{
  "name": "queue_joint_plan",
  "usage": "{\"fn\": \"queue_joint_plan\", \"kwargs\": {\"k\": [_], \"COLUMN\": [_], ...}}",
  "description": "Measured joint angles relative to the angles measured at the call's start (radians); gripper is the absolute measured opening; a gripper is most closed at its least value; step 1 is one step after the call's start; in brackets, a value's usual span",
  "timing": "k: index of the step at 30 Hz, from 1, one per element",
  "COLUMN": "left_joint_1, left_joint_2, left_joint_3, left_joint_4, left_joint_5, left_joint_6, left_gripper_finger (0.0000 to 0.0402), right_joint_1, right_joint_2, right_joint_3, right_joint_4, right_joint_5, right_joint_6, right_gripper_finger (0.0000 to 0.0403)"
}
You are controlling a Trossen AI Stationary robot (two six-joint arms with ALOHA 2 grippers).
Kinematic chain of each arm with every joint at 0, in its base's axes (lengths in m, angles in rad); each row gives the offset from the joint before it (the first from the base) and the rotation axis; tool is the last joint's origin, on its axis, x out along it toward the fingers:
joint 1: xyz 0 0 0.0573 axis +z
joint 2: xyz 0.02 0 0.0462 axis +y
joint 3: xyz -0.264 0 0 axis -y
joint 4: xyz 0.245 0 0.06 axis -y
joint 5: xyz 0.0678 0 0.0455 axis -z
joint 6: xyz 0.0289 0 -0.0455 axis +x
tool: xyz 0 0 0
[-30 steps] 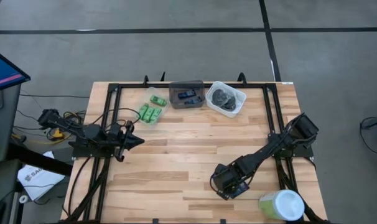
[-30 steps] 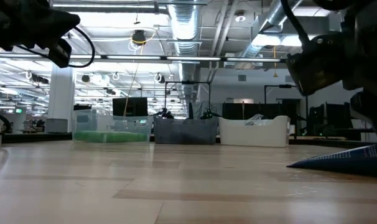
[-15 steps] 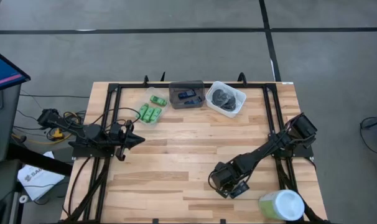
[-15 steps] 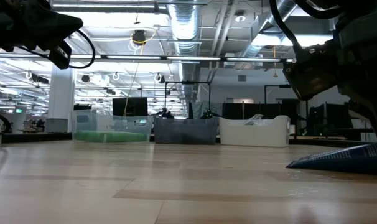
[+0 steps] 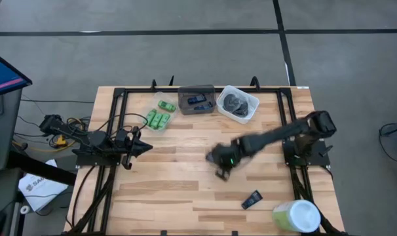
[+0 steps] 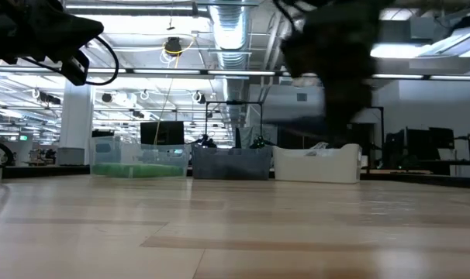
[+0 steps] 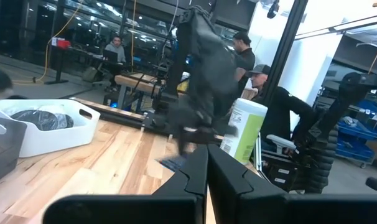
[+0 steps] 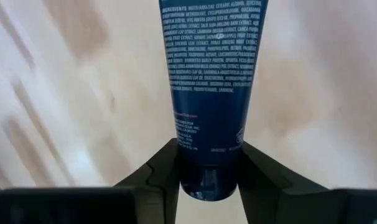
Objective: Pick & Place Travel size toiletries
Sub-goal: Put the blue shave cream into the black bin
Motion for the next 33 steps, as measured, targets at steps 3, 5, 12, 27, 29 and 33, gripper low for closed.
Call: {"fn": "queue_joint_plan", "kwargs": {"k": [3,5,12,27,29,33], "left_joint_1": [0.000,0.000,0.000,0.000,0.000,0.000], "left_joint_2": [0.000,0.000,0.002,0.022,0.024,0.027], "left_joint_3": [0.000,0.000,0.000,0.000,0.000,0.000], "left_joint_4": [0.002,0.003,0.005,0.007,0.010,0.012], "left_joint_5": [0.000,0.000,0.001,0.004,0.004,0.005], "left_joint_6": [0.000,0.000,0.000,0.000,0.000,0.000], "left_gripper_finger": [0.0000,0.0000,0.0000,0.0000,0.0000,0.0000], "right_joint_1": [-0.144,-0.241,-0.505,-0.685,-0.681,-0.675], "right_joint_2": [-0.019,-0.009,0.102,0.543,0.579,0.631], "right_joint_3": [0.056,0.108,0.354,0.947,0.991,1.046], "right_joint_4": [-0.004,-0.015,-0.071,-0.311,-0.348,-0.364], "right_joint_5": [0.024,0.029,0.028,0.135,0.154,0.158], "right_joint_6": [-0.158,-0.260,-0.602,-1.042,-1.092,-1.150], "right_gripper_finger": [0.0114,0.0114,0.0114,0.0114,0.0114,0.0114]}}
